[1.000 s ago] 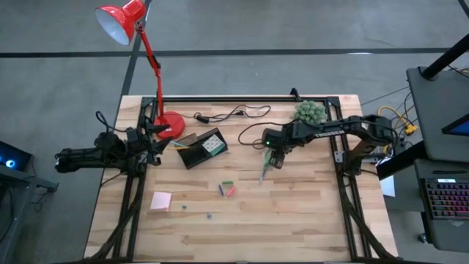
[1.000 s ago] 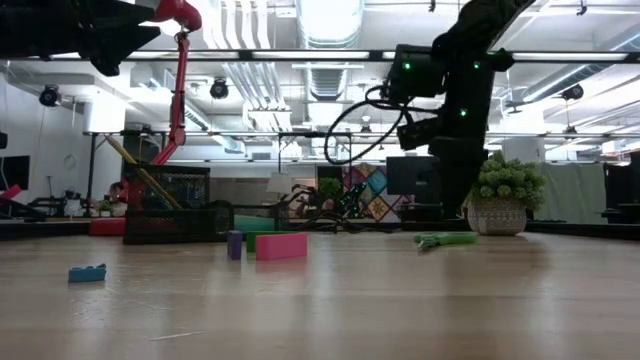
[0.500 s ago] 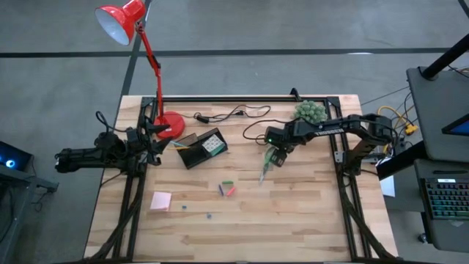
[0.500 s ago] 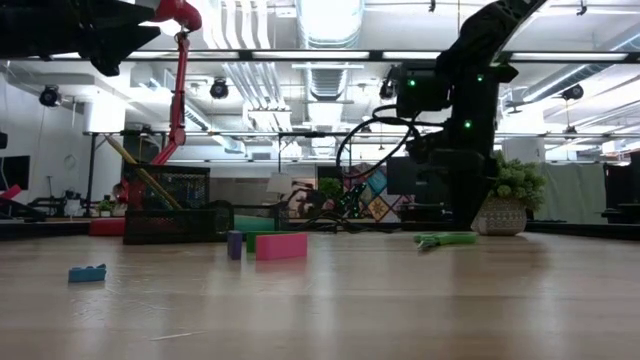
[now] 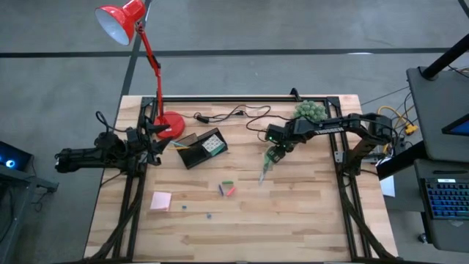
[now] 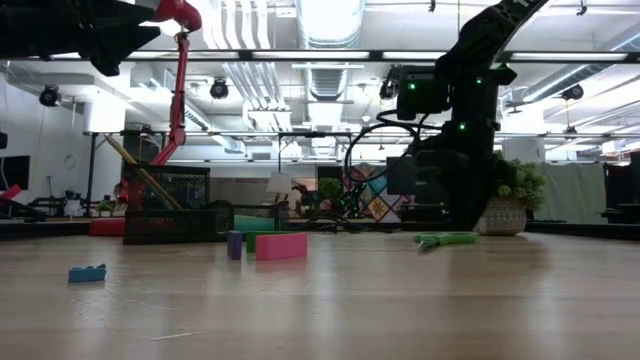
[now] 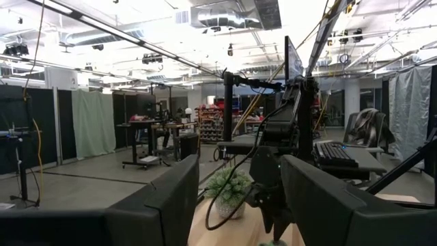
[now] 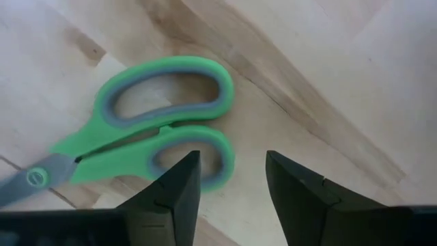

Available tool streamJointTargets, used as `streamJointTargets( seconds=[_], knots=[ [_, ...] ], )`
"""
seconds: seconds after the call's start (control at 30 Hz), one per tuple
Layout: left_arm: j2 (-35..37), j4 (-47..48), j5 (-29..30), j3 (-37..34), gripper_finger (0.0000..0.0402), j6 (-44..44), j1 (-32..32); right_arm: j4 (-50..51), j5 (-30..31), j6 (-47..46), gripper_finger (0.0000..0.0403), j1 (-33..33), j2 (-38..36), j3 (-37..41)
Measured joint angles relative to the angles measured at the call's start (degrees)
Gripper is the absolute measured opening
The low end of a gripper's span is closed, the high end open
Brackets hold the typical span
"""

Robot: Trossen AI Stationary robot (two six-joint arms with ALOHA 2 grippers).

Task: Pick and place office supplies into organizer
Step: Put the green scissor into the desk organizer

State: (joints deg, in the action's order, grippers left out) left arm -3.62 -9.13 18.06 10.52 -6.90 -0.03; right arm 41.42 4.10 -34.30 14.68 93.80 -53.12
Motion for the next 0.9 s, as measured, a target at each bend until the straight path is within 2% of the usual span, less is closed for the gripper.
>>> streamJointTargets(
  seconds=[0.27, 0.6, 0.9],
  knots=[
    [0.01, 0.04, 0.0, 0.0, 0.0196, 0.0, -0.01, -0.68, 0.43, -2.24, 0.0161, 0.0, 0.0, 1.53],
    [-0.02, 0.04, 0.0, 0.0, 0.0196, 0.01, 0.02, -10.48, -1.29, -5.49, 0.0157, 0.02, -0.39, 8.05],
    [0.0, 0.03, 0.0, 0.0, 0.0196, 0.02, 0.02, -10.07, -1.49, -4.67, 0.0109, 0.07, -0.28, 8.29]
  ],
)
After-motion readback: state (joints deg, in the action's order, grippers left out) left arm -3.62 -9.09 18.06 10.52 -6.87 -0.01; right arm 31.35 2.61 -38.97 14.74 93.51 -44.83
